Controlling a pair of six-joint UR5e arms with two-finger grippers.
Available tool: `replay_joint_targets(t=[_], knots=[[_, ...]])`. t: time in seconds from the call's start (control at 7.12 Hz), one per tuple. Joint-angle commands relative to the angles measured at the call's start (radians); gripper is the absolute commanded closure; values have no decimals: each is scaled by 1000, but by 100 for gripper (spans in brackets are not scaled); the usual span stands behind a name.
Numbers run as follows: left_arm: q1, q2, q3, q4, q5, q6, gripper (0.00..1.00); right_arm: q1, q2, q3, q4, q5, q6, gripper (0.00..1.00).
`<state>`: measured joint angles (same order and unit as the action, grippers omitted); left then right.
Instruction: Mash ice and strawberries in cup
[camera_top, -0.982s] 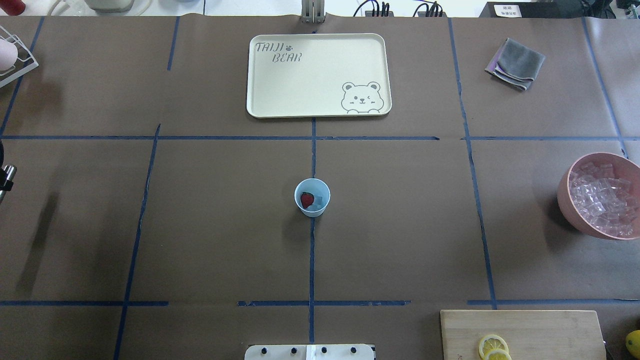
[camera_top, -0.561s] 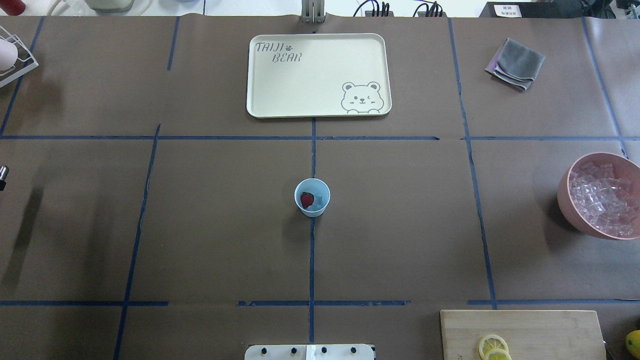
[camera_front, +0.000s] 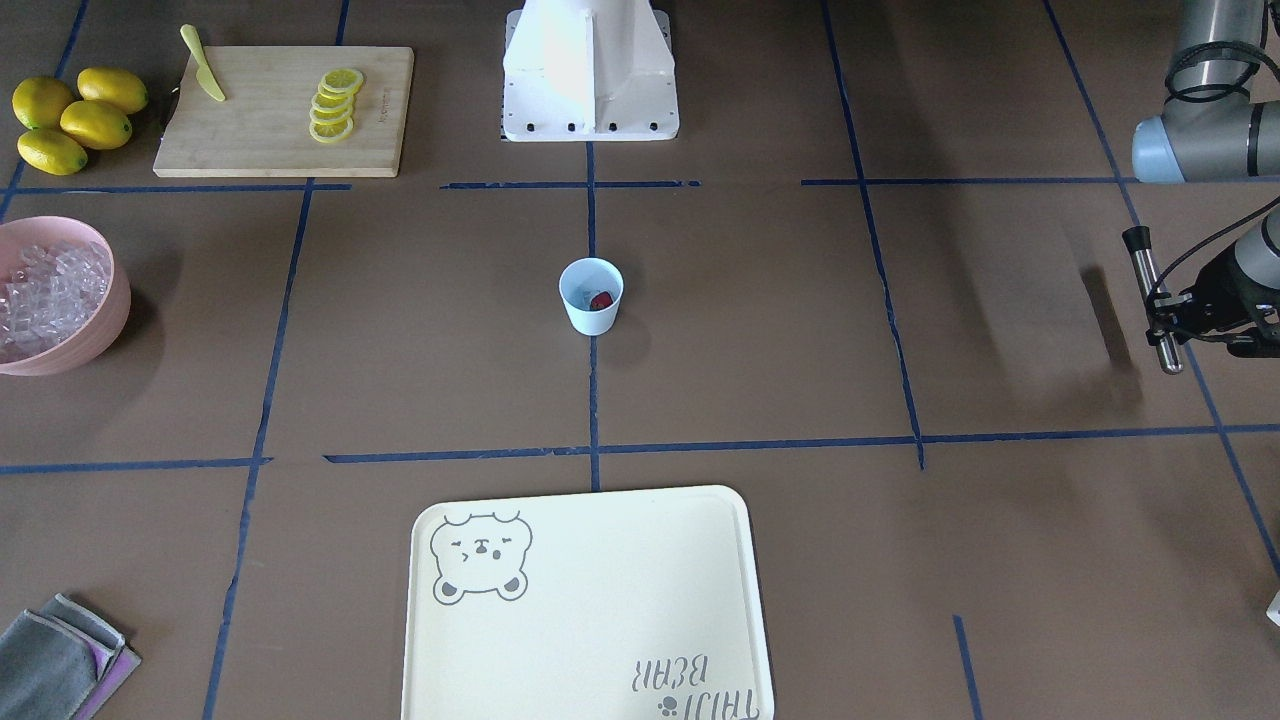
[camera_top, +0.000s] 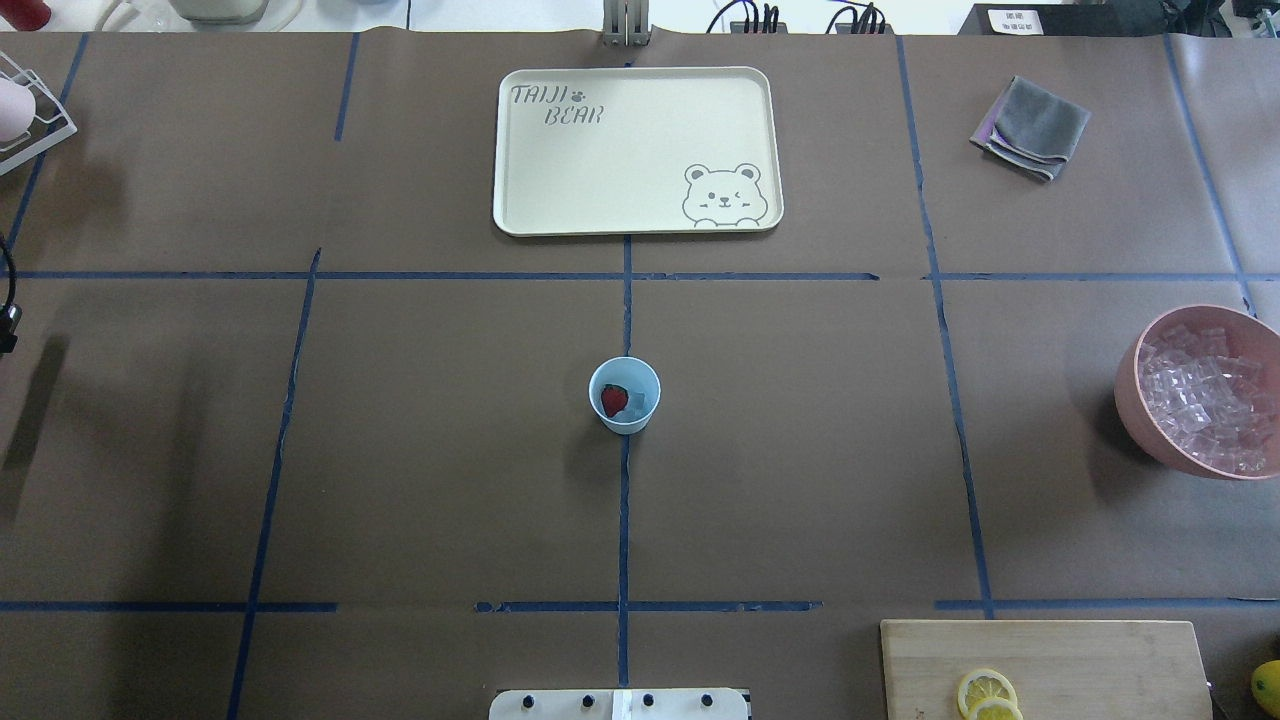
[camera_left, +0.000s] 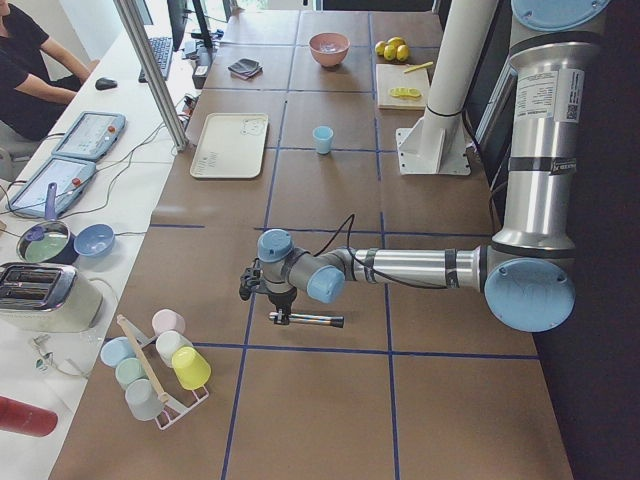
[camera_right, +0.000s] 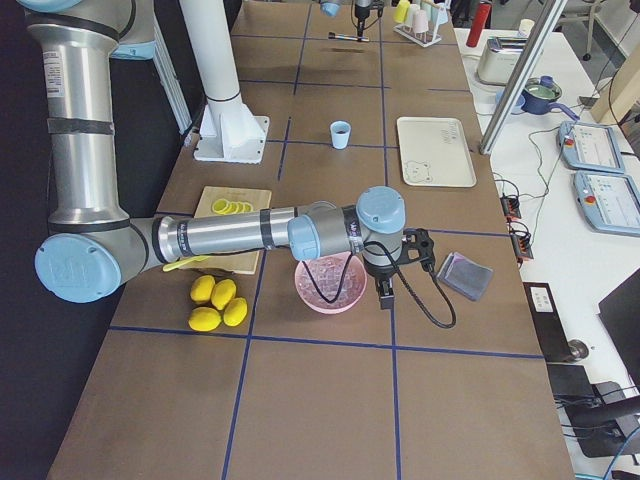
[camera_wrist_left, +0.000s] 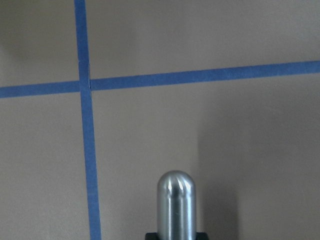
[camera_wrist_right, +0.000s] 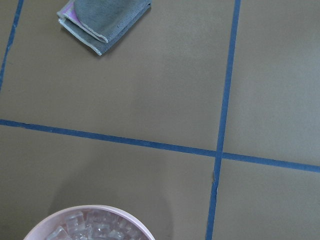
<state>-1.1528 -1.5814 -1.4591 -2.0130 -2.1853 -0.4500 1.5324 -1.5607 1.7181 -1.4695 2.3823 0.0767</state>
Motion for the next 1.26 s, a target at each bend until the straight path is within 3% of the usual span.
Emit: replay_joint_targets(t=[0.0, 0.42, 0.84, 0.98, 1.12], knots=[[-7, -8, 23, -4, 21, 11, 100, 0, 2, 0, 0, 2, 0, 0], [-8, -18, 29, -3, 56, 13, 100, 2, -1, 8, -2, 2, 0, 0], [-8, -25, 29, -3, 55, 4, 89, 2, 1, 9, -2, 3, 0, 0], [-8, -25, 31, -3, 55, 2, 64, 2, 1, 9, -2, 3, 0, 0], [-8, -23, 29, -9, 55, 1, 30, 3, -1, 9, -2, 3, 0, 0]])
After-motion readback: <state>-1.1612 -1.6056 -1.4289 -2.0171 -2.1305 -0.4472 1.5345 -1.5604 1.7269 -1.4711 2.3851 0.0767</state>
